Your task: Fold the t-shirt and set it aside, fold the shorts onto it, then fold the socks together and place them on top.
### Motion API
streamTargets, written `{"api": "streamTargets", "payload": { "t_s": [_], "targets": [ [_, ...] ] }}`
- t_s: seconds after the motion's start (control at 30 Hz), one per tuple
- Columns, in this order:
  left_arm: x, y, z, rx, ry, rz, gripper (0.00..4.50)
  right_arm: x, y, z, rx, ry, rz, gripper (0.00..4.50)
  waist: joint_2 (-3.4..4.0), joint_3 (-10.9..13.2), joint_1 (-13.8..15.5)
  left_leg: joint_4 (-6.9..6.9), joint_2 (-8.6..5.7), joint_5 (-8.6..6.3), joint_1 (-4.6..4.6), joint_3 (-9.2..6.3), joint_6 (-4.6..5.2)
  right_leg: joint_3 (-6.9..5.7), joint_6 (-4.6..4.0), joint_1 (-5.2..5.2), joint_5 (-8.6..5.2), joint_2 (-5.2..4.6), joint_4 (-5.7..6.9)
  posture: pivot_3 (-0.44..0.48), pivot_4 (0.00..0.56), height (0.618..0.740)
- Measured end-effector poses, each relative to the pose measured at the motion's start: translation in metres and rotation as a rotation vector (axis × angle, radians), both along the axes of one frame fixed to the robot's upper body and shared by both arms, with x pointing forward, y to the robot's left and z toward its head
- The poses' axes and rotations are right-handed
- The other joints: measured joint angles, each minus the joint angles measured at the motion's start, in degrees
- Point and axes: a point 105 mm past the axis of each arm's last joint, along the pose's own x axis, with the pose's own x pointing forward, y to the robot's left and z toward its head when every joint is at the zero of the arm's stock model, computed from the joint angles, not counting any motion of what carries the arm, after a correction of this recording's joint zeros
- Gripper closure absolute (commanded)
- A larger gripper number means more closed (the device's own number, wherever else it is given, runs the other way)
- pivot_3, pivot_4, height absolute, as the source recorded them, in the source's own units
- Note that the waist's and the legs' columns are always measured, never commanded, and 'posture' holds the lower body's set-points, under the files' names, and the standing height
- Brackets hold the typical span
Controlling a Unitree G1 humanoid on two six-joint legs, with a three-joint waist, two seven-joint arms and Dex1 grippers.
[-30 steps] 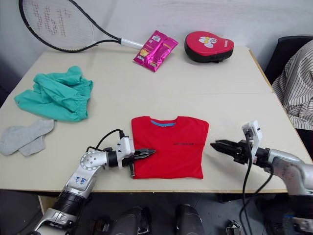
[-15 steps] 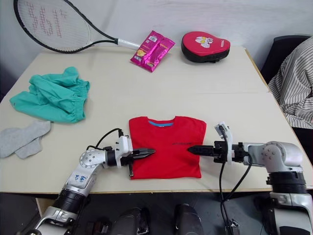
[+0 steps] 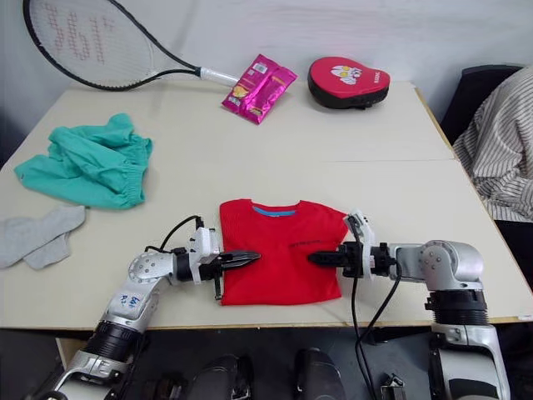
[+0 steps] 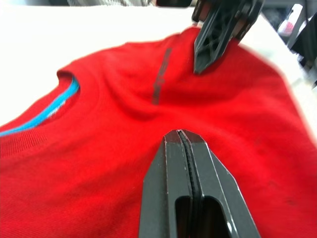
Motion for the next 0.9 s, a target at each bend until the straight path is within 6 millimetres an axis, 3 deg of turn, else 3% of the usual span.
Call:
{"api": "streamTargets", "payload": {
  "t_s": [0.07, 0.23, 0.4, 0.43, 0.57, 0.87, 0.9],
  "targets": [
    [-0.003, 0.005, 0.015, -0.038, 0.011, -0.019, 3.43, -0.004, -0.018, 0.001, -0.029, 0.017, -0.038, 4.50, 0.21, 0.1, 0.7, 0.02, -0.04, -0.01, -0.07, 0.01, 0.02, 0.00, 0.01, -0.02, 0.01, -0.01, -0.10, 0.000, 0.150, 0.740],
    [-0.015, 0.016, 0.046, -0.087, 0.009, -0.054, 1.85, -0.011, -0.083, 0.008, -0.151, 0.038, -0.208, 4.50, 0.42, 0.2, 1.0, 0.03, -0.12, 0.07, -0.20, 0.16, 0.21, 0.04, 0.11, -0.06, 0.04, -0.02, -0.31, 0.000, 0.150, 0.740],
    [-0.020, 0.016, 0.055, -0.099, 0.017, -0.065, 0.24, -0.021, -0.136, 0.011, -0.232, 0.042, -0.341, 4.50, 0.42, 0.3, 1.0, 0.03, -0.07, 0.07, -0.17, 0.22, 0.21, 0.04, 0.17, -0.06, 0.03, 0.09, -0.32, 0.000, 0.150, 0.740],
    [-0.020, 0.017, 0.056, -0.102, 0.018, -0.063, 0.03, -0.024, -0.154, 0.010, -0.257, 0.048, -0.391, 4.50, 0.43, 0.3, 1.0, 0.03, -0.07, 0.07, -0.15, 0.23, 0.22, 0.05, 0.17, -0.05, 0.03, 0.10, -0.30, 0.000, 0.150, 0.740],
    [-0.019, 0.025, 0.058, -0.097, 0.013, -0.040, 0.03, -0.028, -0.208, 0.005, -0.367, 0.018, -0.554, 4.50, 0.42, 0.3, 0.9, 0.03, -0.05, 0.08, -0.08, 0.26, 0.21, 0.06, 0.20, -0.04, 0.05, 0.13, -0.26, 0.000, 0.150, 0.740],
    [-0.024, 0.043, 0.057, -0.041, 0.015, -0.044, 0.03, -0.002, -0.246, 0.012, -0.532, -0.162, -0.617, 4.50, 0.53, 0.3, 0.0, 0.00, -0.04, 0.14, -0.02, 0.35, -0.28, 0.19, 0.22, -0.07, 0.08, 0.14, -0.22, 0.000, 0.150, 0.740],
    [-0.024, 0.043, 0.057, -0.041, 0.012, -0.042, 0.00, -0.002, -0.246, 0.012, -0.530, -0.154, -0.615, 4.23, 0.54, 0.3, 0.0, 0.00, -0.04, 0.14, -0.03, 0.33, -0.28, 0.19, 0.22, -0.07, 0.08, 0.13, -0.21, 0.000, 0.150, 0.740]
  ]
}}
